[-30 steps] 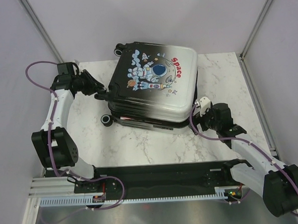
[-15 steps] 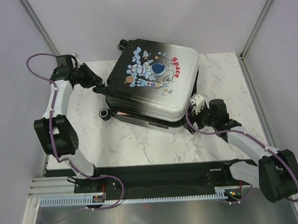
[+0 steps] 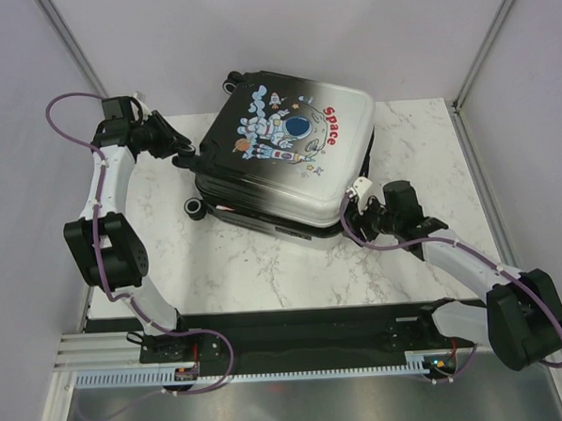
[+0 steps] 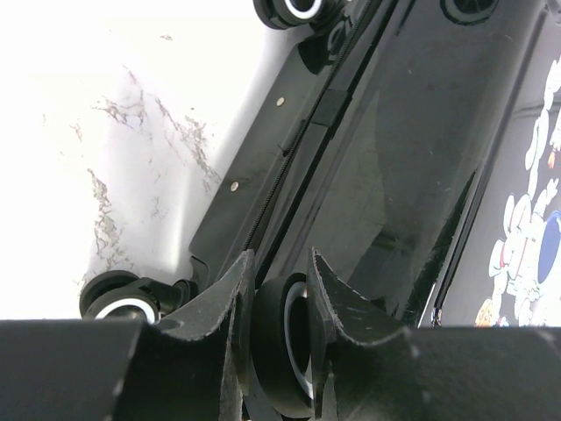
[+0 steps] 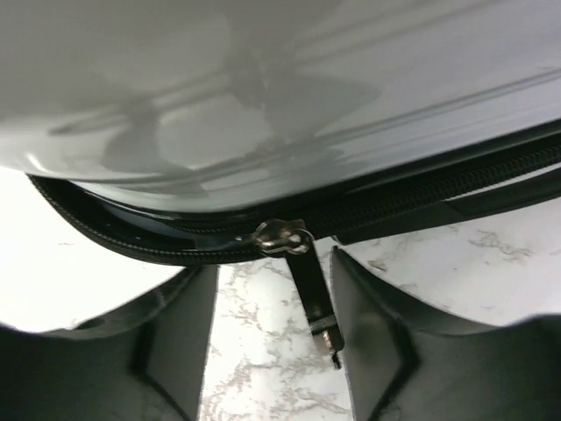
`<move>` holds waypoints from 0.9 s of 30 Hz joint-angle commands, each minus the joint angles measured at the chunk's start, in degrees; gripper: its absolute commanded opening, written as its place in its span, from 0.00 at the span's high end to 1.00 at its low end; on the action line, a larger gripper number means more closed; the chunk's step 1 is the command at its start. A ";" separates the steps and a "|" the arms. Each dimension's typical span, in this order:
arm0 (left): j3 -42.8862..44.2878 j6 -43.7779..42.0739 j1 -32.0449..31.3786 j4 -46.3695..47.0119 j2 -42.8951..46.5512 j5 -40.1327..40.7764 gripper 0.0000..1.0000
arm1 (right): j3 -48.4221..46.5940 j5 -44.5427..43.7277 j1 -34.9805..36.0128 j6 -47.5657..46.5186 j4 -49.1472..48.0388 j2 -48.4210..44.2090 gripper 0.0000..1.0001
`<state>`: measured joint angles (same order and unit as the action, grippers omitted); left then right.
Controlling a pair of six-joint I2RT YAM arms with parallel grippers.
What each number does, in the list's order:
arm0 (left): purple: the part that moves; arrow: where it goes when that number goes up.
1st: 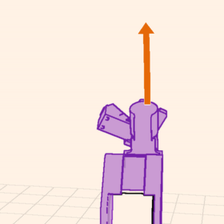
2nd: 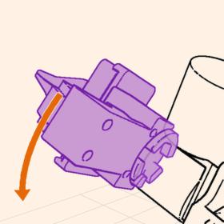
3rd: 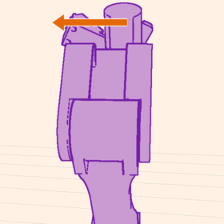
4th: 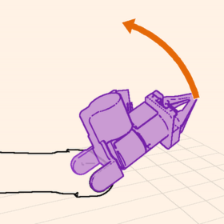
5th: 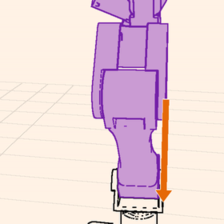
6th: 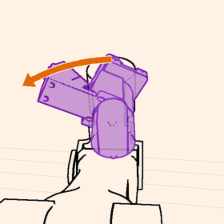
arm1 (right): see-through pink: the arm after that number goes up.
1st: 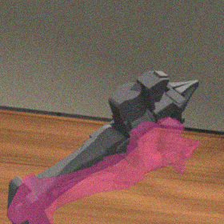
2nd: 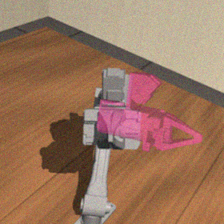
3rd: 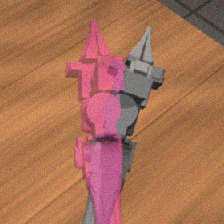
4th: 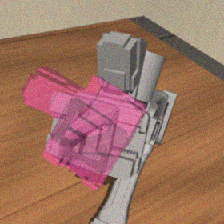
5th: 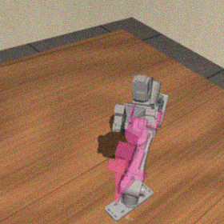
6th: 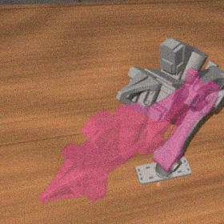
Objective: Pack the luggage
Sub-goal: Zip the luggage at the center of the board.
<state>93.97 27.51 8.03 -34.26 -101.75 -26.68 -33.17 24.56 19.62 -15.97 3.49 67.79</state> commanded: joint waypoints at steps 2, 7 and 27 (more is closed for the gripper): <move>3.94 -0.35 -1.26 1.30 0.68 -7.43 0.98 | -2.78 -0.74 0.51 -1.44 -9.20 -2.57 0.44; 4.64 -0.17 -1.18 0.95 0.42 -7.95 0.98 | -3.13 -2.14 0.86 -2.05 -6.13 -3.45 0.62; -1.68 0.44 -1.18 1.13 6.65 -8.30 0.98 | -4.62 -4.34 3.15 -1.35 10.30 -16.02 1.00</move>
<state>92.55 27.57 7.53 -35.51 -100.20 -30.57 -34.26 17.98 22.11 -18.35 15.11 56.69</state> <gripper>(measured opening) 0.319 0.053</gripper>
